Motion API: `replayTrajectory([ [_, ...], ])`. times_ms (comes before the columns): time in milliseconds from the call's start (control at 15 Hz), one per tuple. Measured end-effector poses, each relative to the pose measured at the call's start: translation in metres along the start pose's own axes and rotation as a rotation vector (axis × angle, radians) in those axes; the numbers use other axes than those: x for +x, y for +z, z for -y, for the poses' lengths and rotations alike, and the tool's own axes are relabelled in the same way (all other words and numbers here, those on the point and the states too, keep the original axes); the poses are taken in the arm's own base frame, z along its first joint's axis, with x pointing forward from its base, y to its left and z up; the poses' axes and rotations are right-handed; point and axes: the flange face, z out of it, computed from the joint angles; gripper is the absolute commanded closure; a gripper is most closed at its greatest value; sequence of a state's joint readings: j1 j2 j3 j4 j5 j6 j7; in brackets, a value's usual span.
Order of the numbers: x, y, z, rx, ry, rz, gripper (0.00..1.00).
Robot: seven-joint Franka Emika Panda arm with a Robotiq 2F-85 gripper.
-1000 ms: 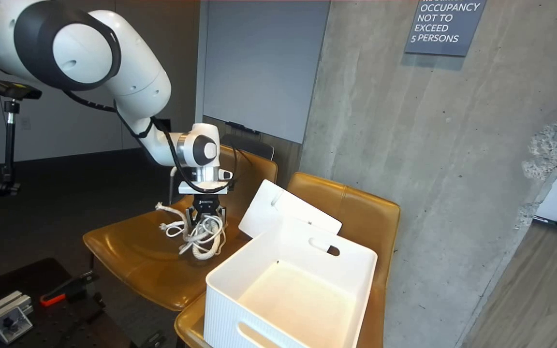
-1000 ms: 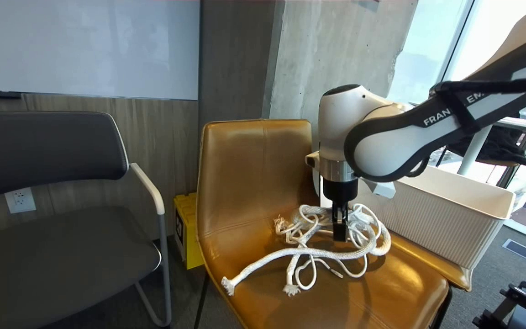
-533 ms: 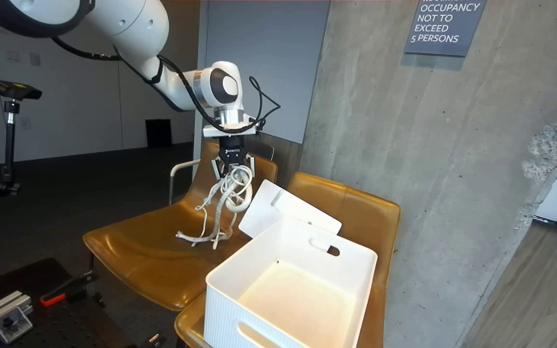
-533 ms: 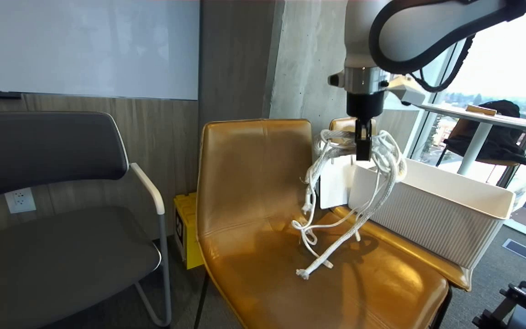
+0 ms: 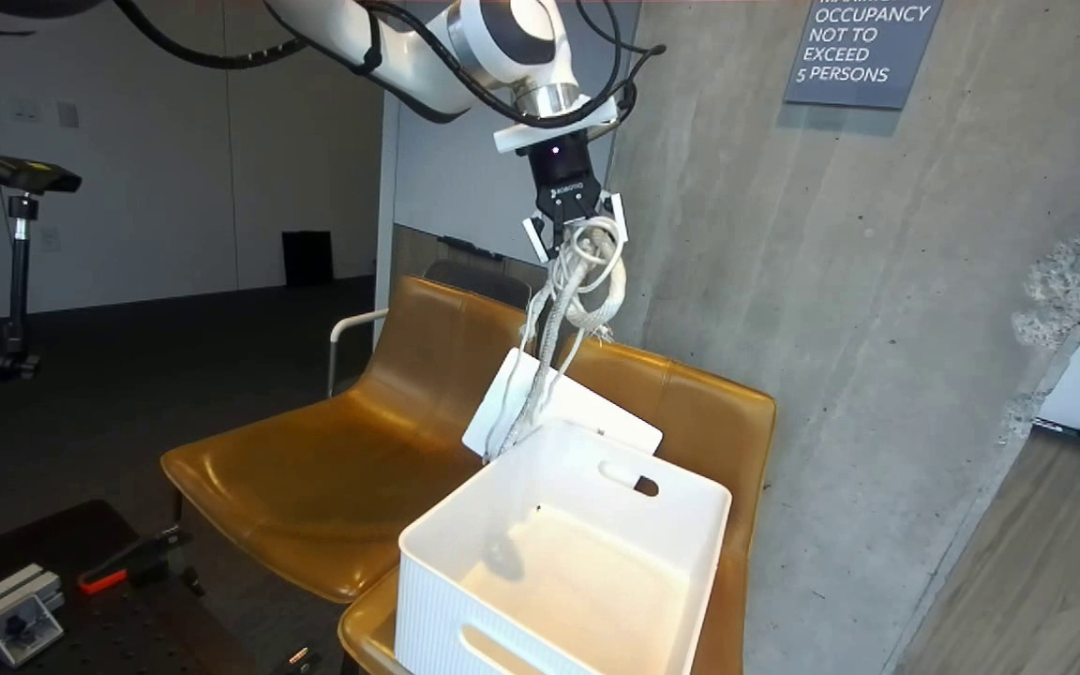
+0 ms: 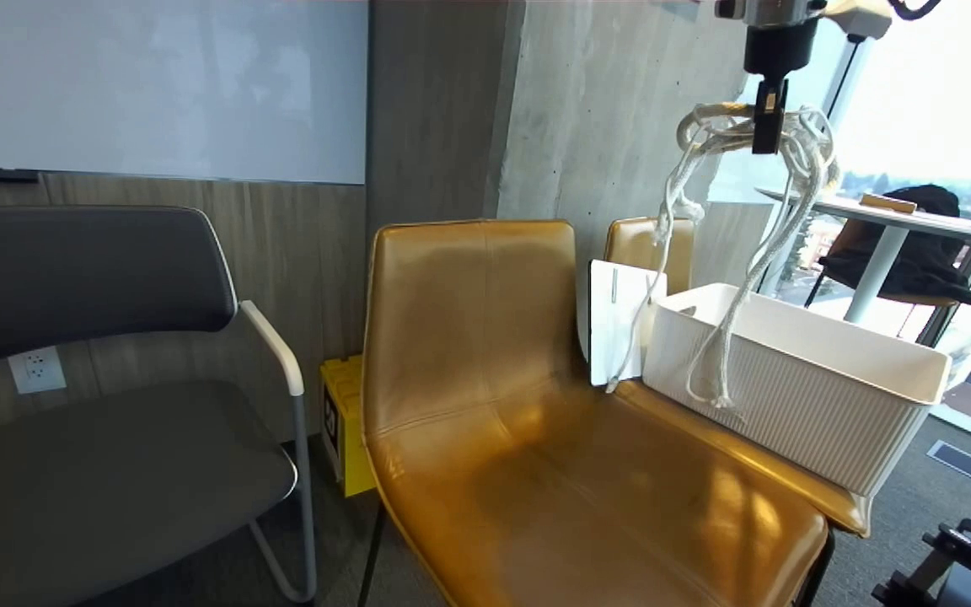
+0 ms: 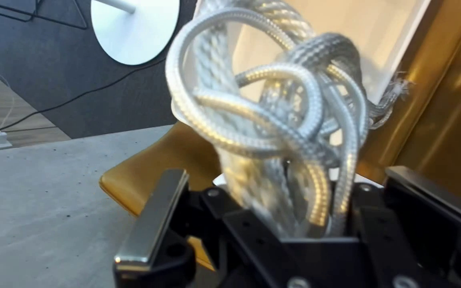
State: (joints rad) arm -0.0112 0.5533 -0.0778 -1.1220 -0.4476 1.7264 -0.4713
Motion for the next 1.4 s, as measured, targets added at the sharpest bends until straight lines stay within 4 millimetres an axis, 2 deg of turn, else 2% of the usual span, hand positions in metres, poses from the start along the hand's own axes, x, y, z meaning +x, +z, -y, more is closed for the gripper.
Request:
replayTrajectory([
  [200,-0.042,-0.023,-0.065,-0.057,0.079,0.019,1.00],
  [333,-0.070,-0.036,-0.100,-0.086,0.120,0.032,1.00],
  [533,-0.102,-0.046,-0.138,-0.120,0.162,0.047,1.00],
  [667,-0.110,-0.047,-0.150,-0.131,0.175,0.053,1.00],
  [800,-0.101,-0.038,-0.148,-0.121,0.170,0.048,1.00],
  [1000,-0.066,-0.004,-0.124,-0.052,0.138,0.041,1.00],
  [1200,-0.033,0.049,-0.096,0.046,0.125,0.058,1.00],
  [1400,-0.023,0.106,-0.083,0.114,0.129,0.118,1.00],
])
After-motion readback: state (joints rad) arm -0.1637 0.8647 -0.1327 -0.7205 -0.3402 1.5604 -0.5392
